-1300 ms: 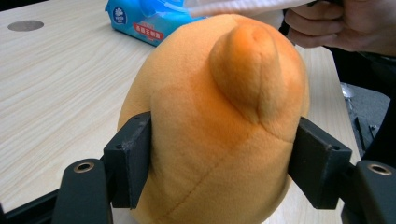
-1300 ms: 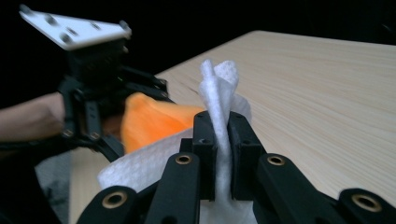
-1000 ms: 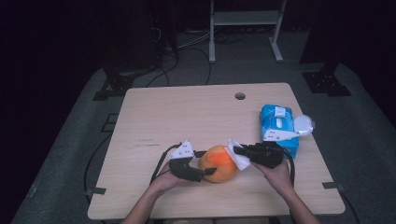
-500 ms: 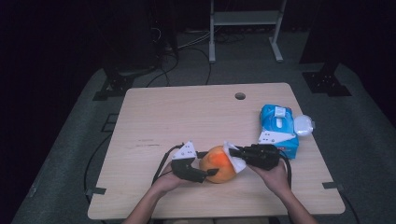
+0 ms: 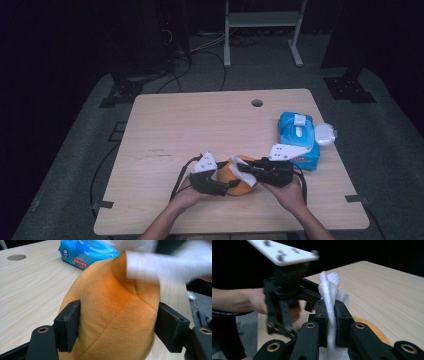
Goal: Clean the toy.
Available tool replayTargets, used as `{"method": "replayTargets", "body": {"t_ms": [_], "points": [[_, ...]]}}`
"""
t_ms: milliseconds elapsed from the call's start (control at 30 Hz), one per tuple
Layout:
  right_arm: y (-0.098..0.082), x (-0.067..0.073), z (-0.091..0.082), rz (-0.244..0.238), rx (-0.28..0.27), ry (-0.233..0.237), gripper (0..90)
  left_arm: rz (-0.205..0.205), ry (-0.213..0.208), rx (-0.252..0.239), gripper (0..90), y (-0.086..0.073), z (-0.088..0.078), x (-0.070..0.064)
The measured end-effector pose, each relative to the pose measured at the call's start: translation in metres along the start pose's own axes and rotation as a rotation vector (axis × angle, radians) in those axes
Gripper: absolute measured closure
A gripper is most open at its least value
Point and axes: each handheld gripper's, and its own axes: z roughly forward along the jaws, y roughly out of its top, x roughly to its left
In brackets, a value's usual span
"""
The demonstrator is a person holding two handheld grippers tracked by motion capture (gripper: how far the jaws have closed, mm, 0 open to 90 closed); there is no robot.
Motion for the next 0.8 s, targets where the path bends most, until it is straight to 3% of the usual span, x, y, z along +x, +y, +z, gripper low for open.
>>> {"method": "replayTargets", "body": {"t_ms": [100,167,333,433,500,533,567,600,633,733,800], "points": [[0.003,0.009,0.005,-0.044,0.012,0.006,81.9,0.019,0.008,0.005,27.9,0.001,0.002,-0.003],[0.003,0.012,0.008,-0.095,0.036,-0.037,82.2,0.018,0.016,0.001,29.1,0.001,0.002,-0.004],[-0.003,-0.01,-0.003,-0.035,0.025,-0.1,82.1,-0.014,-0.003,-0.013,29.8,-0.001,0.0,0.003],[-0.012,-0.025,-0.008,0.015,0.048,-0.146,82.0,-0.012,-0.021,-0.014,29.4,-0.003,-0.002,0.005],[-0.017,-0.035,-0.009,0.072,0.049,-0.124,81.8,0.009,-0.041,-0.016,25.6,-0.002,-0.002,0.005],[-0.017,-0.035,-0.009,0.072,0.049,-0.124,81.8,0.009,-0.041,-0.016,22.2,-0.002,-0.002,0.005],[-0.018,-0.035,-0.01,0.071,0.053,-0.127,81.8,0.042,-0.05,-0.03,17.8,-0.001,-0.004,0.007],[-0.018,-0.035,-0.01,0.071,0.053,-0.127,81.8,0.042,-0.05,-0.03,15.2,-0.001,-0.004,0.007],[-0.018,-0.034,-0.01,0.058,0.059,-0.129,81.8,0.071,-0.042,-0.028,11.4,-0.001,-0.006,0.009],[-0.018,-0.034,-0.011,0.059,0.055,-0.122,81.8,0.078,-0.053,-0.042,8.4,-0.004,-0.01,0.017],[-0.018,-0.033,-0.011,0.056,0.057,-0.118,81.8,0.086,-0.084,-0.039,7.4,-0.009,-0.006,0.022]]}}
